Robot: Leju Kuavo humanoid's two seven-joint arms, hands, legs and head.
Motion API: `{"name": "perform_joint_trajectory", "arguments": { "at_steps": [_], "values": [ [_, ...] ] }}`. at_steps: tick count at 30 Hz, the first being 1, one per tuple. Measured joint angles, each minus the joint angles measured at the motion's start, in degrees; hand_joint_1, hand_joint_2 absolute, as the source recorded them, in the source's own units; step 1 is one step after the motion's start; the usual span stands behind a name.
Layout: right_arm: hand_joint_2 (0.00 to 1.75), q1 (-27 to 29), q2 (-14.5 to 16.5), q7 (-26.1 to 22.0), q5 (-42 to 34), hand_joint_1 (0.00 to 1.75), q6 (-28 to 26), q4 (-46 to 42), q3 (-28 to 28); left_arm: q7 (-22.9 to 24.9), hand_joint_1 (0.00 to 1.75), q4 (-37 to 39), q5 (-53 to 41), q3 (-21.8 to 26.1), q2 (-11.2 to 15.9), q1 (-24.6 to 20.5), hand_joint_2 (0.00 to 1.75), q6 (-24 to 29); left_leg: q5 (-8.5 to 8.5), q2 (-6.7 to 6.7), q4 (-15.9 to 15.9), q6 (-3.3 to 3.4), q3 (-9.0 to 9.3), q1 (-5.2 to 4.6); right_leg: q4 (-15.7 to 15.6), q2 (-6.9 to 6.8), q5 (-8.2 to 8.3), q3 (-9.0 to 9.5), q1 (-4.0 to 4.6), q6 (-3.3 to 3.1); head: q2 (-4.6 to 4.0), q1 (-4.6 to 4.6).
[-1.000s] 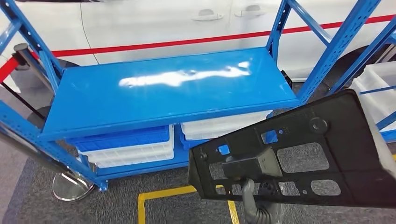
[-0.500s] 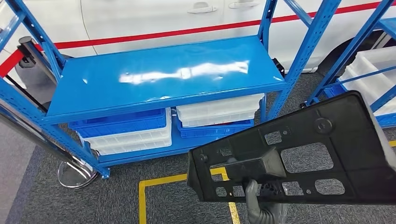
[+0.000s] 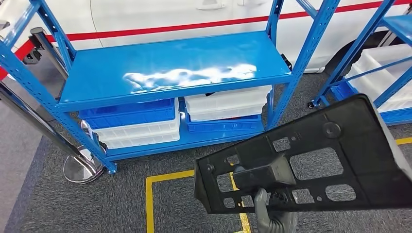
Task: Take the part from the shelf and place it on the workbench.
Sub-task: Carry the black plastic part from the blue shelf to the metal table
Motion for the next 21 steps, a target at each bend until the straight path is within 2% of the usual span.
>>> {"name": "perform_joint_trajectory", "arguments": {
  "at_steps": [2,3,4,5,6,7,8,9,10,11,13,14,15,17,18,19,20,21],
  "values": [
    [1.75,0.3,0.0,0.3,-0.6,1.75,0.6,0.0,-0.3,0.4,0.0,0.0,-0.1,0.0,0.0,0.1,0.0,0.2,1.12,0.61,0.0,0.43,-1.59,0.05,6.2,0.14,-5.64,-1.85,-0.3,0.61,-0.01,0.3],
    [1.75,0.5,0.0,0.4,-0.9,1.75,0.8,0.0,-0.5,0.6,0.0,0.0,-0.2,0.0,0.0,0.2,0.0,0.3,1.68,1.03,0.0,0.44,-2.4,0.04,9.8,0.13,-7.2,-2.68,-0.41,0.9,-0.01,0.35],
    [1.75,0.8,0.0,0.5,-1.1,1.75,1.0,0.0,-0.7,0.8,0.0,-0.1,-0.2,0.0,-0.1,0.3,0.0,0.4,2.21,1.53,0.1,0.38,-3.2,0.04,12.6,0.12,-7.29,-3.05,-0.52,1.17,-0.01,0.38],
    [1.75,1.1,0.0,0.5,-1.3,1.75,1.1,0.1,-1.0,0.8,0.0,-0.1,-0.2,0.0,-0.1,0.4,0.0,0.3,2.68,2.08,0.2,0.27,-3.97,0.05,13.8,0.06,-6.04,-2.63,-0.66,1.37,0.0,0.4],
    [1.75,1.5,0.1,0.5,-1.4,1.75,1.2,0.1,-1.3,0.9,0.0,-0.1,-0.2,0.0,-0.1,0.4,0.0,0.3,3.07,2.65,0.4,0.12,-4.68,0.06,13.0,-0.14,-4.14,-1.22,-0.81,1.5,0.0,0.43],
    [1.75,1.8,0.2,0.5,-1.4,1.75,1.3,0.1,-1.5,0.9,0.0,-0.2,-0.2,0.1,-0.2,0.4,0.0,0.2,3.37,3.18,0.7,-0.08,-5.22,0.08,10.2,-0.79,-2.58,1.32,-0.92,1.54,-0.01,0.43],
    [1.75,2.1,0.4,0.5,-1.5,1.75,1.4,0.0,-1.8,0.9,0.0,-0.3,-0.2,0.1,-0.2,0.4,0.0,0.1,3.54,3.66,1.1,-0.32,-5.68,0.02,6.0,-2.03,-2.18,4.52,-0.88,1.5,-0.01,0.45],
    [1.75,2.2,0.7,0.6,-1.5,1.75,1.6,0.0,-2.1,0.9,0.0,-0.3,-0.2,0.1,-0.3,0.4,0.0,0.1,3.66,4.14,1.5,-0.64,-5.97,-0.06,1.7,-3.15,-2.77,7.4,-0.68,1.15,-0.01,0.45],
    [1.75,2.4,1.0,0.6,-1.5,1.75,1.7,0.0,-2.4,0.8,0.0,-0.4,-0.2,0.2,-0.3,0.4,0.0,0.1,3.79,4.65,1.9,-0.98,-6.14,-0.15,-1.6,-4.05,-3.72,9.41,-0.46,0.66,0.0,0.45],
    [1.75,2.6,1.2,0.6,-1.5,1.75,1.8,0.0,-2.7,0.8,0.0,-0.5,-0.3,0.2,-0.4,0.4,0.0,0.0,3.93,5.22,2.1,-1.33,-6.25,-0.21,-3.4,-4.32,-4.56,10.3,-0.24,0.08,0.0,0.44],
    [1.75,3.3,1.8,0.6,-1.3,1.75,2.2,0.0,-3.6,0.7,0.0,-0.5,-0.5,0.2,-0.4,0.3,0.0,0.0,4.08,6.01,2.3,-2.06,-6.31,-0.05,-4.2,-3.34,-4.5,10.02,-0.17,-1.22,0.0,0.44],
    [1.75,3.8,2.1,0.6,-1.2,1.75,2.4,0.0,-4.1,0.6,0.0,-0.5,-0.6,0.2,-0.4,0.2,0.0,0.0,3.39,5.29,3.0,-2.41,-6.57,0.11,-4.3,-2.77,-4.13,9.76,-0.21,-1.81,-0.01,0.4],
    [1.75,4.0,2.5,0.6,-1.0,1.75,2.8,-0.1,-4.5,0.6,0.0,-0.5,-0.7,0.2,-0.4,0.3,0.0,0.0,1.87,3.95,4.7,-2.71,-7.22,0.28,-4.4,-2.19,-3.71,9.44,-0.24,-2.38,-0.02,0.35],
    [1.75,4.3,3.3,0.5,-0.5,1.75,3.6,-0.1,-5.3,0.4,0.0,-0.5,-1.0,0.2,-0.4,0.5,0.0,-0.1,-2.8,0.81,11.4,-3.06,-9.63,0.5,-4.3,-0.91,-3.0,8.6,-0.12,-3.13,-0.01,0.2],
    [1.75,4.5,3.7,0.4,-0.2,1.75,3.9,-0.1,-5.6,0.4,0.0,-0.5,-1.2,0.2,-0.4,0.5,0.0,-0.1,-4.75,0.05,15.2,-3.09,-10.93,0.52,-4.2,-0.15,-2.73,8.18,0.02,-3.29,-0.01,0.17],
    [1.75,4.7,4.0,0.3,0.1,1.75,4.2,-0.1,-6.0,0.3,0.0,-0.5,-1.3,0.2,-0.4,0.6,0.0,-0.1,-5.67,-0.27,17.8,-3.06,-11.69,0.51,-4.1,0.61,-2.5,7.82,0.17,-3.35,-0.01,0.18],
    [1.75,4.9,4.3,0.3,0.3,1.75,4.4,-0.1,-6.3,0.2,0.0,-0.5,-1.4,0.2,-0.4,0.5,0.0,-0.1,-5.39,-0.43,18.4,-2.92,-11.55,0.5,-3.9,1.43,-2.33,7.51,0.33,-3.36,-0.02,0.17],
    [1.75,5.2,4.6,0.2,0.5,1.75,4.5,-0.2,-6.5,0.1,0.0,-0.5,-1.5,0.2,-0.4,0.5,0.0,-0.1,-4.01,-0.62,16.7,-2.65,-10.33,0.48,-3.7,2.25,-2.21,7.3,0.48,-3.32,-0.02,0.17]
  ]
}}
